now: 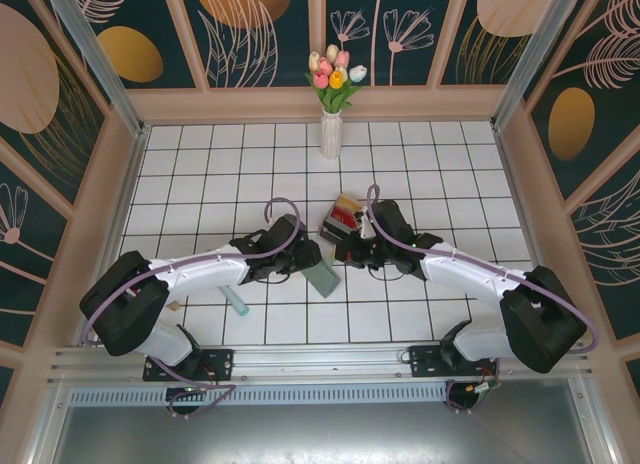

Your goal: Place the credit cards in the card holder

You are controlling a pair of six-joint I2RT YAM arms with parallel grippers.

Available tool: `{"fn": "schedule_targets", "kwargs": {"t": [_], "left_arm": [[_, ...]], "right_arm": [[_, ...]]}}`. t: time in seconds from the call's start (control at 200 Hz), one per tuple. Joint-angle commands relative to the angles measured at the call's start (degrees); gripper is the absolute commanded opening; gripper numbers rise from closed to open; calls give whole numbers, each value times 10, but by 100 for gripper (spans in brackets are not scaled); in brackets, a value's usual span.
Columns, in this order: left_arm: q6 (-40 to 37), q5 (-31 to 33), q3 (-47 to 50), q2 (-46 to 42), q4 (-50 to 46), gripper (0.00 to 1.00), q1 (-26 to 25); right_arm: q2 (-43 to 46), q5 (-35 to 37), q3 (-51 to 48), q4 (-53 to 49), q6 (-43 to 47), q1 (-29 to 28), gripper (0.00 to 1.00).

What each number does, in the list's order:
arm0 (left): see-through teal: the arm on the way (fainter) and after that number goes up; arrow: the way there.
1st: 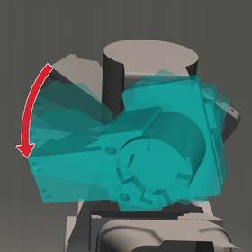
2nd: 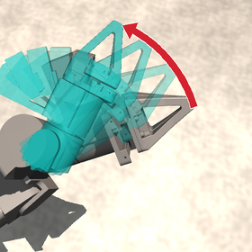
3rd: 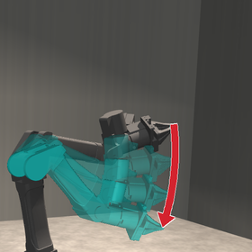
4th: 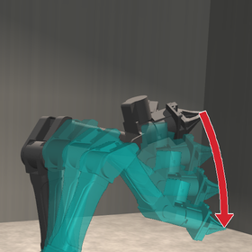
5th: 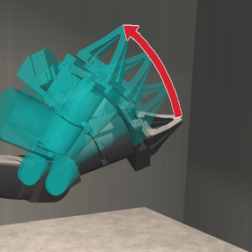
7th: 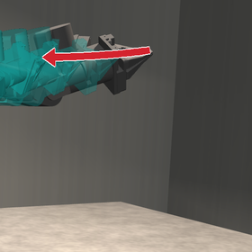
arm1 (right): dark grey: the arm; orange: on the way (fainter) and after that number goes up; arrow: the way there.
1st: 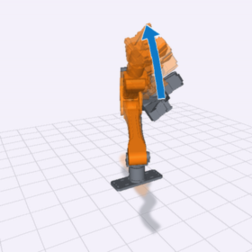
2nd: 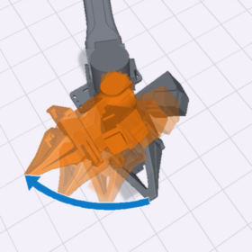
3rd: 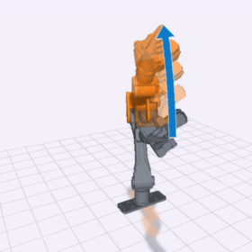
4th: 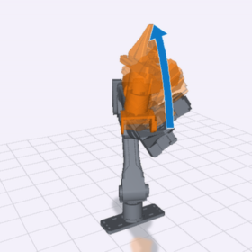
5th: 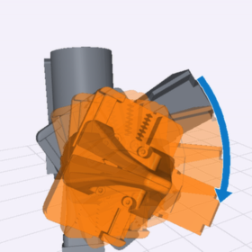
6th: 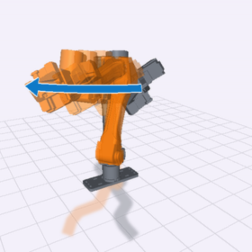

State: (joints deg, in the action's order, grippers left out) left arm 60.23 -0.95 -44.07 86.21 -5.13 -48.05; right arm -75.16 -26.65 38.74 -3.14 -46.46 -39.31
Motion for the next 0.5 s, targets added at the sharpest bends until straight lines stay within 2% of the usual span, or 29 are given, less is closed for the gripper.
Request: {"fn": "schedule_targets", "kwargs": {"t": [0.0, 0.055, 0.145, 0.355, 0.495], "left_arm": [[-2, 9, 13, -6, -21, 44, -3], [3, 8, 16, -12, -14, 53, -2], [7, -2, 24, -22, 2, 43, -3], [20, -34, 47, -34, 18, 44, -3], [49, -52, 88, -73, 48, 45, -2]], "right_arm": [[23, 1, 20, -8, 4, 5, 3], [28, 0, 18, -7, 2, 5, 3], [34, 3, 19, -12, 1, 5, 3], [48, -3, 6, -9, -9, 6, 3], [67, 5, -3, -7, -14, 6, 3]]}}
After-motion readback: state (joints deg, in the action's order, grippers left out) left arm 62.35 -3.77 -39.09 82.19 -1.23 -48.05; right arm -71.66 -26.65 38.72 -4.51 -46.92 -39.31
